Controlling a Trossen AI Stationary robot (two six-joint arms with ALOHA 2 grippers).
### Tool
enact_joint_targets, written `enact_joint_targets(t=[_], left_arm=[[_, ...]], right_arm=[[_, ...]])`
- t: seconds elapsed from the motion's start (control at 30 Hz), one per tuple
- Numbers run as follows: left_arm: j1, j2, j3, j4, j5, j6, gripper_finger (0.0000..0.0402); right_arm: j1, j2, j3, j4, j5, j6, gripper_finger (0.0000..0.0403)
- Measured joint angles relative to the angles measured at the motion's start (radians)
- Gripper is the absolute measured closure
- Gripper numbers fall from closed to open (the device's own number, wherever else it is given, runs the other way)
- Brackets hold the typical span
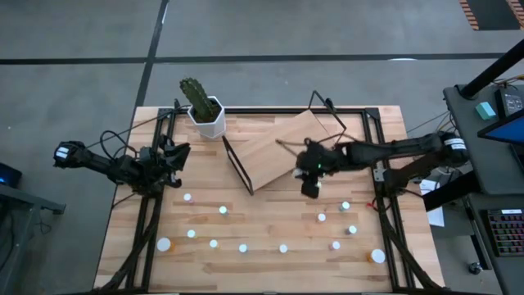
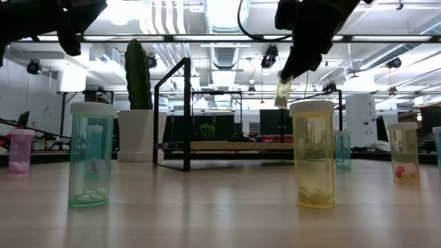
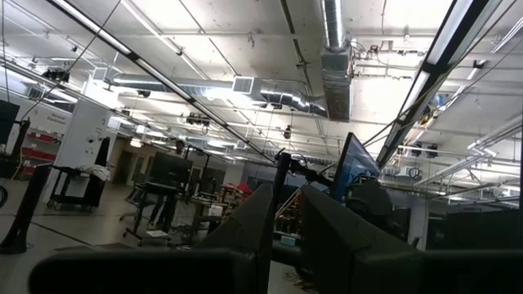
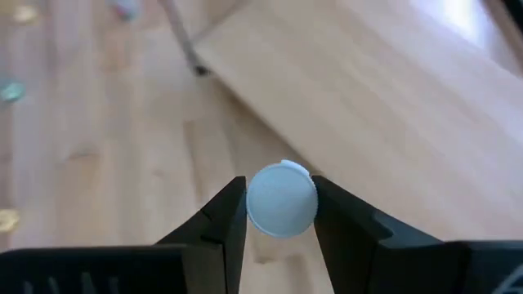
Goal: Pick and place medicine bottles onto shelf by color
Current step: Put the yellow pill bottle on the shelf
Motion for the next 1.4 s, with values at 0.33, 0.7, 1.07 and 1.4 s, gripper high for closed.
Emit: enact_joint_targets(t=[0.33, 0.7, 1.07, 1.4], left_arm=[[0.0, 0.0, 0.0, 0.0, 0.0, 0.0, 0.0353], [0.0, 0.0, 0.0, 0.0, 0.0, 0.0, 0.0353], [0.0, 0.0, 0.0, 0.0, 0.0, 0.0, 0.0353], [0.0, 0.0, 0.0, 0.0, 0.0, 0.0, 0.0353]], right_arm=[[-0.242, -0.019, 0.0, -0.043, 0.001, -0.023, 0.0287], [-0.374, 0.036, -0.001, -0.038, -0.01, -0.045, 0.0287], [-0.374, 0.155, -0.002, -0.036, -0.011, -0.043, 0.0287], [-0.374, 0.162, -0.002, -0.037, -0.01, -0.024, 0.0251]])
